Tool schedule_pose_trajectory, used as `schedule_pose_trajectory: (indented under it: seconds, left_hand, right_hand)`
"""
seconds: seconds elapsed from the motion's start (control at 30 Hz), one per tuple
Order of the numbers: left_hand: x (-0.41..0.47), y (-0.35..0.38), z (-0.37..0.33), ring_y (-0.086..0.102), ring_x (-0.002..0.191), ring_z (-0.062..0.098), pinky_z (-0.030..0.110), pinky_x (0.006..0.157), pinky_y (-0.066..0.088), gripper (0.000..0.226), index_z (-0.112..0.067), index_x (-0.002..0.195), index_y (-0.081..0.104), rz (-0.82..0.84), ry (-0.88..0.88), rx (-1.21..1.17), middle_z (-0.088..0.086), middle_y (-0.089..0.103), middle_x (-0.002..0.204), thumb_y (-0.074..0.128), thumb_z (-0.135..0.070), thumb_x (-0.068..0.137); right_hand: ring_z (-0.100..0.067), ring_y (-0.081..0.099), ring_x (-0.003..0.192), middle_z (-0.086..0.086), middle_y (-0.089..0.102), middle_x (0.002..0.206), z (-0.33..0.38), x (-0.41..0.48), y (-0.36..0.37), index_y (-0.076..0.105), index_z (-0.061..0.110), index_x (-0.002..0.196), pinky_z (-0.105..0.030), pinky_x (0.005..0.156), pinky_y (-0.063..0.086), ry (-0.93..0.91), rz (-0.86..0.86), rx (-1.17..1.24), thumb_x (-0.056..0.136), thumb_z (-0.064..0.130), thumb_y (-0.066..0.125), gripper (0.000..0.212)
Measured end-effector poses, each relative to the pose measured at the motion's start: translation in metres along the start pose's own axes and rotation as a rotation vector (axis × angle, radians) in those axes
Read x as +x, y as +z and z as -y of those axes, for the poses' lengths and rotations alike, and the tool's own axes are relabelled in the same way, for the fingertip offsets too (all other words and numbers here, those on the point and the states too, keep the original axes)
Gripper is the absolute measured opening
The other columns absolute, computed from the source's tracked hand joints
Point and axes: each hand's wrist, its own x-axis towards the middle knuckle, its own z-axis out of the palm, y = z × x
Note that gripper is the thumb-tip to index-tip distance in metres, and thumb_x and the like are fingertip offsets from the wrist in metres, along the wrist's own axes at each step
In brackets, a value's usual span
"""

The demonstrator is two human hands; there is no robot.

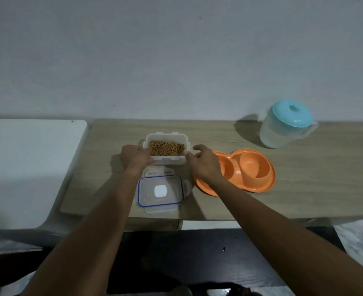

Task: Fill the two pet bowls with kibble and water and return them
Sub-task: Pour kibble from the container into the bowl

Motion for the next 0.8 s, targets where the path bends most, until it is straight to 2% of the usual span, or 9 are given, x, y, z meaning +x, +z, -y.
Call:
schedule_pose_trajectory:
  seconds: [0.13,0.2,0.3,0.4,0.53,0.6,0.67,0.73,0.8]
  left_hand:
    - [-0.026,0.006,-0.011,0.074,0.062,0.025,0.037,0.068,0.062,0.003,-0.003,0.076,0.072,0.055,0.03,-0.224,0.014,0.074,0.076,0.071,-0.001,0.074]
    - [-0.038,0.011,-0.019,0.074,0.062,0.026,0.037,0.07,0.062,0.011,0.001,0.085,0.073,0.115,0.064,-0.263,0.013,0.073,0.075,0.071,0.001,0.075]
    - [-0.057,0.02,-0.028,0.073,0.062,0.027,0.039,0.073,0.062,0.017,0.001,0.093,0.071,0.179,0.098,-0.301,0.014,0.072,0.076,0.073,0.001,0.076]
    - [-0.072,0.03,-0.032,0.074,0.066,0.03,0.039,0.075,0.061,0.014,-0.002,0.09,0.071,0.26,0.107,-0.294,0.013,0.072,0.076,0.074,-0.003,0.076]
    - [-0.085,0.049,-0.028,0.073,0.084,0.027,0.039,0.079,0.06,0.012,-0.025,0.083,0.075,0.387,0.223,-0.162,0.005,0.074,0.097,0.071,-0.034,0.077]
    - [-0.088,0.06,-0.021,0.066,0.105,0.02,0.038,0.089,0.054,0.032,-0.033,0.105,0.071,0.457,0.318,0.011,-0.004,0.069,0.116,0.069,-0.042,0.074]
    - [-0.093,0.072,-0.011,0.054,0.123,0.019,0.031,0.091,0.046,0.073,-0.028,0.14,0.048,0.564,0.375,0.245,-0.002,0.055,0.135,0.076,-0.035,0.073]
    - [-0.098,0.082,0.0,0.053,0.125,0.02,0.025,0.087,0.045,0.094,-0.026,0.147,0.037,0.648,0.481,0.412,-0.002,0.054,0.136,0.085,-0.027,0.066]
    - [-0.099,0.092,0.012,0.057,0.115,0.014,0.018,0.078,0.043,0.096,-0.033,0.14,0.043,0.671,0.587,0.477,-0.008,0.06,0.127,0.091,-0.028,0.057]
  right_hand:
    - [-0.031,0.06,0.125,-0.009,0.056,0.146,0.003,0.013,-0.024,0.05,0.022,0.147,-0.051,0.107,0.049,0.219,0.119,0.431,0.092,0.056,0.062,0.066]
    - [-0.03,0.066,0.112,-0.008,0.062,0.136,0.005,0.013,-0.044,0.055,0.024,0.138,-0.049,0.099,0.055,0.257,0.223,0.619,0.097,0.048,0.06,0.048]
    - [-0.03,0.071,0.097,-0.013,0.069,0.125,-0.001,0.007,-0.075,0.06,0.019,0.13,-0.046,0.089,0.06,0.246,0.271,0.691,0.101,0.029,0.058,0.031]
    - [-0.032,0.073,0.1,-0.013,0.07,0.122,-0.015,0.0,-0.104,0.062,0.018,0.127,-0.051,0.093,0.06,0.209,0.275,0.712,0.1,0.027,0.061,0.029]
    - [-0.034,0.073,0.104,-0.016,0.069,0.127,-0.033,-0.007,-0.143,0.059,0.016,0.134,-0.046,0.079,0.064,0.181,0.177,0.735,0.097,0.021,0.067,0.039]
    - [-0.034,0.072,0.105,-0.016,0.067,0.13,-0.04,-0.009,-0.158,0.051,0.016,0.145,-0.04,0.068,0.063,0.162,0.083,0.702,0.094,0.019,0.072,0.055]
    - [-0.031,0.071,0.105,-0.015,0.065,0.129,-0.046,-0.012,-0.172,0.047,0.02,0.148,-0.039,0.066,0.063,0.129,-0.01,0.628,0.092,0.018,0.075,0.063]
    - [-0.03,0.069,0.107,-0.017,0.064,0.129,-0.052,-0.013,-0.181,0.045,0.021,0.15,-0.042,0.067,0.064,0.099,-0.066,0.59,0.09,0.017,0.077,0.069]
    - [-0.032,0.07,0.107,-0.018,0.064,0.127,-0.055,-0.018,-0.186,0.044,0.021,0.151,-0.044,0.07,0.065,0.069,-0.09,0.571,0.089,0.016,0.078,0.071]
